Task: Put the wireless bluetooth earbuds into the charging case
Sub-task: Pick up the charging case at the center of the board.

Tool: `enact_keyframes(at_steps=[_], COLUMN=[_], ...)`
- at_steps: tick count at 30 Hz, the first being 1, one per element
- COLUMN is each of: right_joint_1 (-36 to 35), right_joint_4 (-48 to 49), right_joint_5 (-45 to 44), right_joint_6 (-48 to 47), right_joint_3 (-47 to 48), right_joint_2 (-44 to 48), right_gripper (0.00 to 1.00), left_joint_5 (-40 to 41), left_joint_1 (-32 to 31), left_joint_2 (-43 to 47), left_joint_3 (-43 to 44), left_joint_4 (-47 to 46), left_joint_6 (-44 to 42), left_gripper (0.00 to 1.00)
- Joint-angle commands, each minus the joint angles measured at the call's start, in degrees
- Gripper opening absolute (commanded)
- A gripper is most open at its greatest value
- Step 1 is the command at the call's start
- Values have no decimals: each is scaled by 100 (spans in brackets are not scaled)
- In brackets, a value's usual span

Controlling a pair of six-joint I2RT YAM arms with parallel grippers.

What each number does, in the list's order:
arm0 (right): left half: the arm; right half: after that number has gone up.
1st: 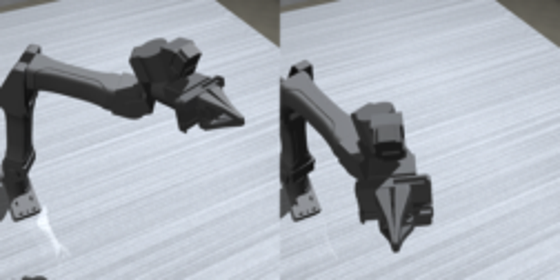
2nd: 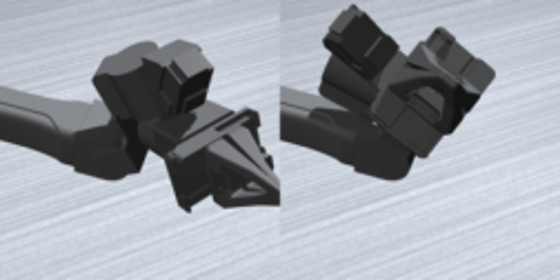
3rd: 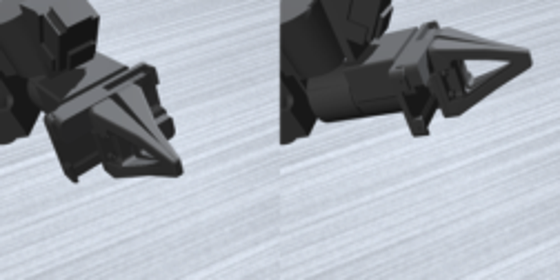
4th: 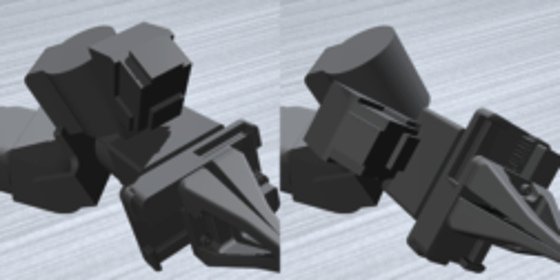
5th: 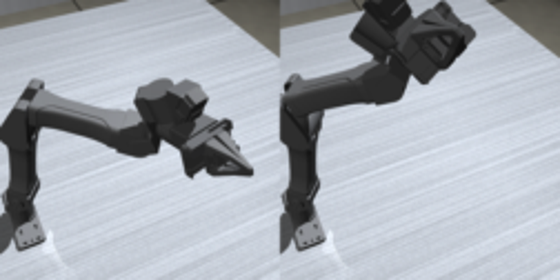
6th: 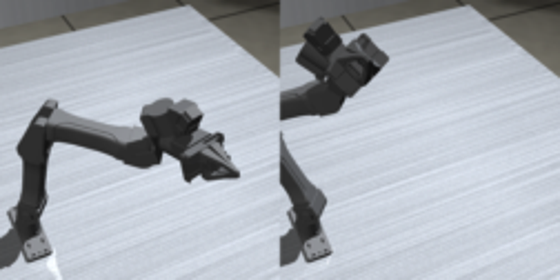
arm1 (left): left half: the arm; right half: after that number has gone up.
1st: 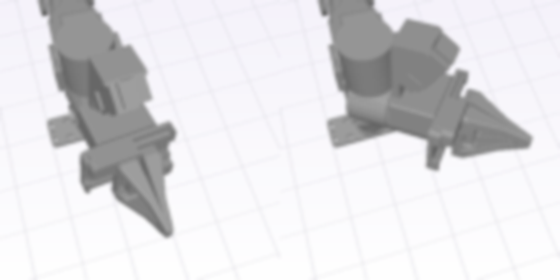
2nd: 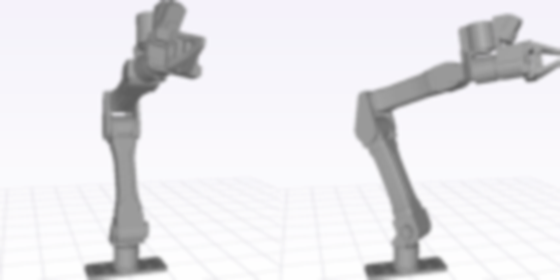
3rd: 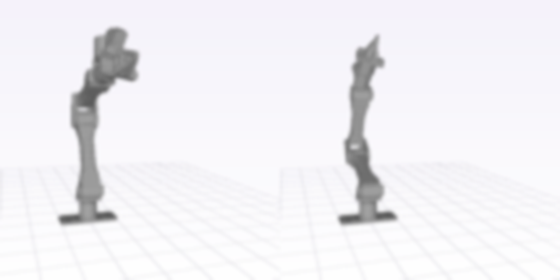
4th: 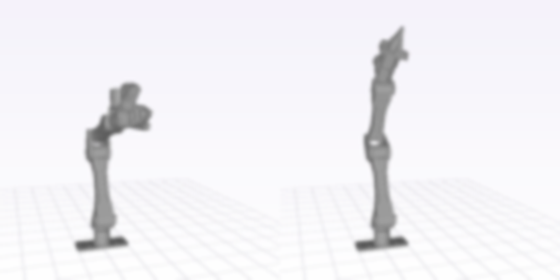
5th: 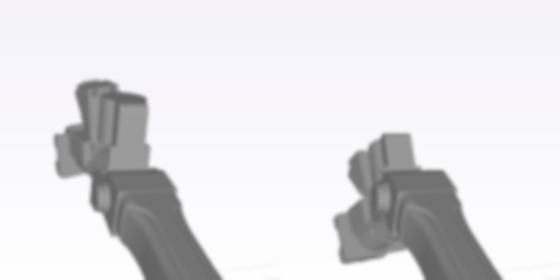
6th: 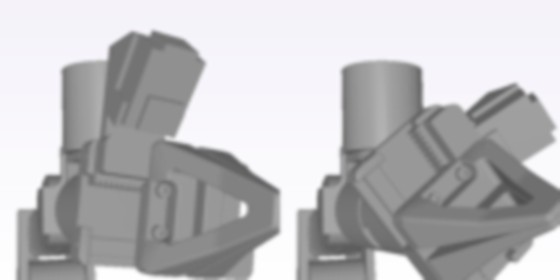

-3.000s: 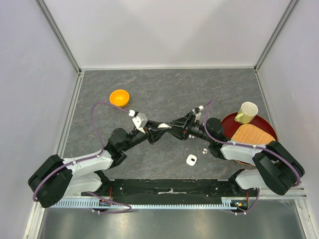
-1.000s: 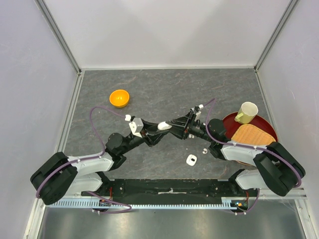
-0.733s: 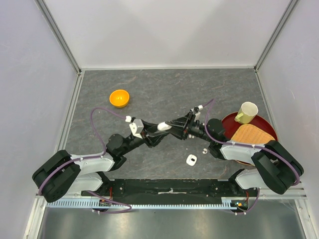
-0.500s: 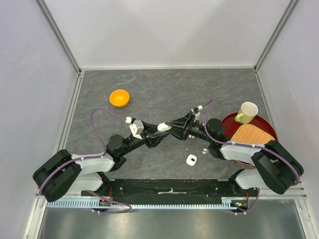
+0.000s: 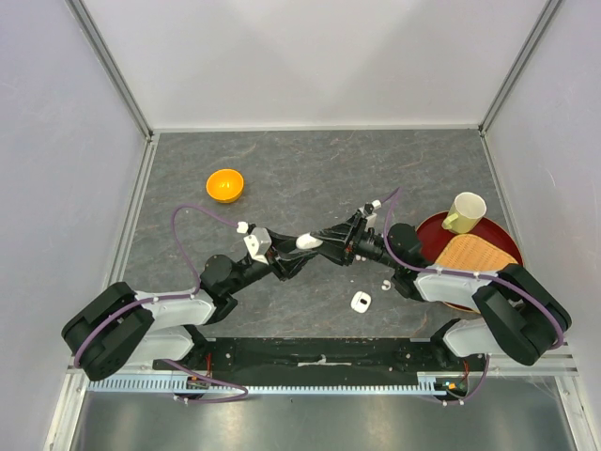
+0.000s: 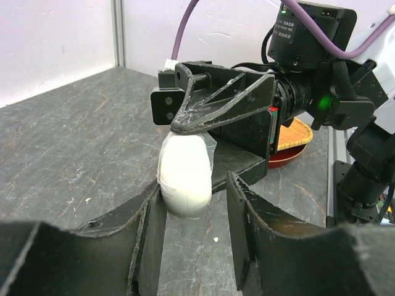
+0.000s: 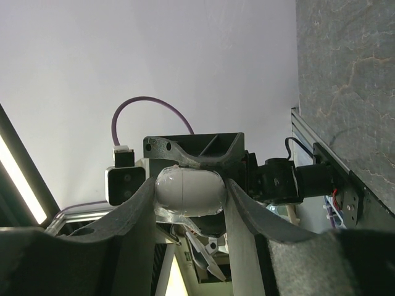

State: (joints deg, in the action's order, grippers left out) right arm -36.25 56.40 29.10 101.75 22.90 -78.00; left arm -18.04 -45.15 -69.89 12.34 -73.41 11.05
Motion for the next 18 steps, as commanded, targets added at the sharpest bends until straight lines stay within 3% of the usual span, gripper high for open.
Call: enact_keyframes(at_steps=[1, 18], right_joint_1=[13, -5], right_joint_4=[161, 556], right_joint_5=[17, 60], right_joint_6=[-15, 161], right_joint_3=[75, -4], right_joint_2=[-67, -251], right_gripper=[32, 32], left_joint_5=[99, 187], left_joint_1=[-65, -65], left_joint_2=[-34, -262], left_joint_3=[-21, 76], left_joint_4=[-1220, -1448], left_joint_6=[-208, 64], left_gripper=[47, 45])
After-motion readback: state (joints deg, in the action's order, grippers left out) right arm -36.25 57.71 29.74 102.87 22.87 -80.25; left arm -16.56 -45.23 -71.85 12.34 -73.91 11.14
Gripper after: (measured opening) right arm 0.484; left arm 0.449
